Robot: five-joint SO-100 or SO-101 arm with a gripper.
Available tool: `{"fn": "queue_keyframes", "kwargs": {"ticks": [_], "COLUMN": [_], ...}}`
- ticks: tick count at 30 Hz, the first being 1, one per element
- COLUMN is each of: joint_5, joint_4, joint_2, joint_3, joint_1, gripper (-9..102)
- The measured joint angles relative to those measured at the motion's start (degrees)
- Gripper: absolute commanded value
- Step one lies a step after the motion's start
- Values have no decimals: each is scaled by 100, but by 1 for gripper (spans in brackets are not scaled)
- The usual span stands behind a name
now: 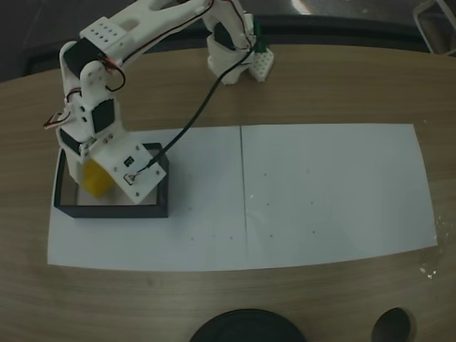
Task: Grab a yellow square and put it in the box.
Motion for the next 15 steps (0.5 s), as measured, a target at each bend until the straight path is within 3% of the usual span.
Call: {"fn": "queue_keyframes", "kwargs": {"ticks": [3,5,15], "joint_5": [105,132,1125], "joint_4": [0,-18,281], "joint_2": [-18,-18,756], "joint_3": [0,0,-246], "joint_1": [-18,0,-1310], "gripper": [35,35,5]}}
